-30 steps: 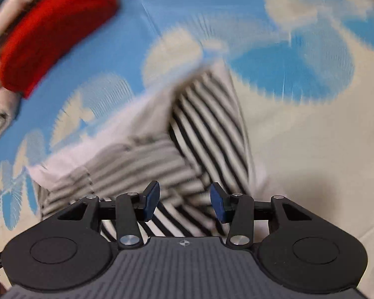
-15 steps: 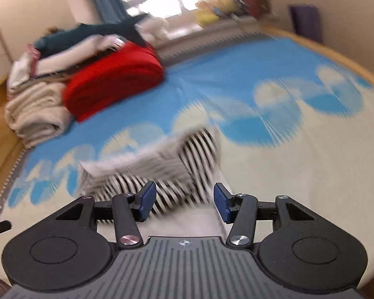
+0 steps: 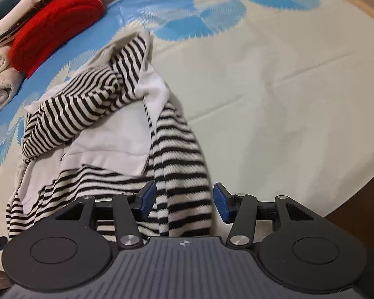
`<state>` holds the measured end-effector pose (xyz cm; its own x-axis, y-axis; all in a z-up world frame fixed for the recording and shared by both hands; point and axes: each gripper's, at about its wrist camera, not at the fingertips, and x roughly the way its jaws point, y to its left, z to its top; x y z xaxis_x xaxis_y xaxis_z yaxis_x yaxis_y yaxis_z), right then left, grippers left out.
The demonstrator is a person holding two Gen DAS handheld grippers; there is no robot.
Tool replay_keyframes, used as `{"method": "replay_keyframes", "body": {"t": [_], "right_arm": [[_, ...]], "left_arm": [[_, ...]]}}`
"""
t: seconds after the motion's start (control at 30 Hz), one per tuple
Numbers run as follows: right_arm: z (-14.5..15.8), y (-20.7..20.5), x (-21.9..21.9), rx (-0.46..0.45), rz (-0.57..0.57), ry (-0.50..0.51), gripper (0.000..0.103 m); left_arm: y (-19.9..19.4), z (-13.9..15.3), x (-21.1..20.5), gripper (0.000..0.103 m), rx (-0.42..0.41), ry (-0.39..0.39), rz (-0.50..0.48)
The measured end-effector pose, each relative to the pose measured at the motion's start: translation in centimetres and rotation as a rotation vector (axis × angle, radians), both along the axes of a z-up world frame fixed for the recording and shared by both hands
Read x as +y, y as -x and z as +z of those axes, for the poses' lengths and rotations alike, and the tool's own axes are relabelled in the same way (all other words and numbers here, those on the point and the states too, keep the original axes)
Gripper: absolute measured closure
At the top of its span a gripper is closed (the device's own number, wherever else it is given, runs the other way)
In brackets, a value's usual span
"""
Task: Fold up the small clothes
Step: 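Lower the left gripper onto a striped sleeve cuff while the right gripper closes on the other cuff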
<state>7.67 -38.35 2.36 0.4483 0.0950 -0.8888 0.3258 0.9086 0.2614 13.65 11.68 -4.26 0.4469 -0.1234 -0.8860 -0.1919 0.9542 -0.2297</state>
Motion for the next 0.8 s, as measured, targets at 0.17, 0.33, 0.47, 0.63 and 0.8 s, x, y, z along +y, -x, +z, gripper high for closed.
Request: {"method": "replay_keyframes", "body": {"t": [0.17,0.33,0.47,0.63,0.8], "right_arm": [[-1.3,-0.4,1.4,0.042,0.066,0.032,0.043],[-2.3,-0.2,1.7,0.084,0.073,0.040,0.042],[-2.4,-0.2,2.3,0.089,0.088,0.052,0.042],[-2.7,0.1,2.7,0.108,0.098,0.065,0.042],[-3.1,0.2,2.7,0.122,0.095,0.075,0.042]], "left_arm": [[0.5,-0.9,1.2,0.045,0.025,0.029,0.061],[0.4,-0.8,1.3,0.044,0.025,0.032,0.074],[0.3,-1.1,0.8,0.044,0.037,0.023,0.065],[0.2,-1.5,0.5,0.044,0.053,0.012,0.059],[0.2,-1.9,0.4,0.043,0.077,0.008,0.056]]}}
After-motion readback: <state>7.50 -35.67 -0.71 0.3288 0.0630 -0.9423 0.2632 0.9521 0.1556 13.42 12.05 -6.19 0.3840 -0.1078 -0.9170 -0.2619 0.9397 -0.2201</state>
